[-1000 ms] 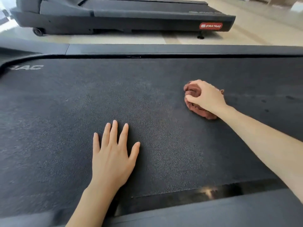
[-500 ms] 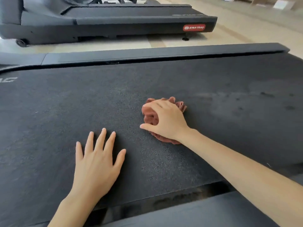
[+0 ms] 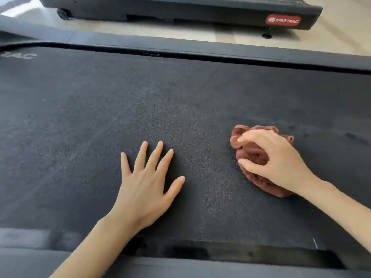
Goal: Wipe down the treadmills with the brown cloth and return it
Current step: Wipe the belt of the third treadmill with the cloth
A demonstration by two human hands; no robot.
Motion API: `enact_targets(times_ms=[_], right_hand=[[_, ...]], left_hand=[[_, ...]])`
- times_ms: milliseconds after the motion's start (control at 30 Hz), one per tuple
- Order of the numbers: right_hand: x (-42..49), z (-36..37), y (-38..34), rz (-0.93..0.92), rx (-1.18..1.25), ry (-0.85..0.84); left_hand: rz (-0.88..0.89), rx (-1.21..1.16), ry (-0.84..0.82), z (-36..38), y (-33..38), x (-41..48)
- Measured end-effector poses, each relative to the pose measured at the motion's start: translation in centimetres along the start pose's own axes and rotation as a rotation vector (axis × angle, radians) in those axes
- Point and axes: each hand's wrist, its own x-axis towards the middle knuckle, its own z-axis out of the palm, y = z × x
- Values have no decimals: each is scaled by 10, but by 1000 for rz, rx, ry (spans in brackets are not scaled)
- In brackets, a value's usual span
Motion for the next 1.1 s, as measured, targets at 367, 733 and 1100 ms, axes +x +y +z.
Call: enact_targets(times_ms=[367, 733, 1100], right_hand=[[93, 17, 36, 146, -59, 155], [-62, 0, -25, -33, -2, 66], [-102, -63, 95, 427, -206, 164]], left_hand=[[-58, 105, -4, 6, 14, 1], [-55, 67, 25, 0, 19, 8], [329, 46, -51, 19, 109, 42]])
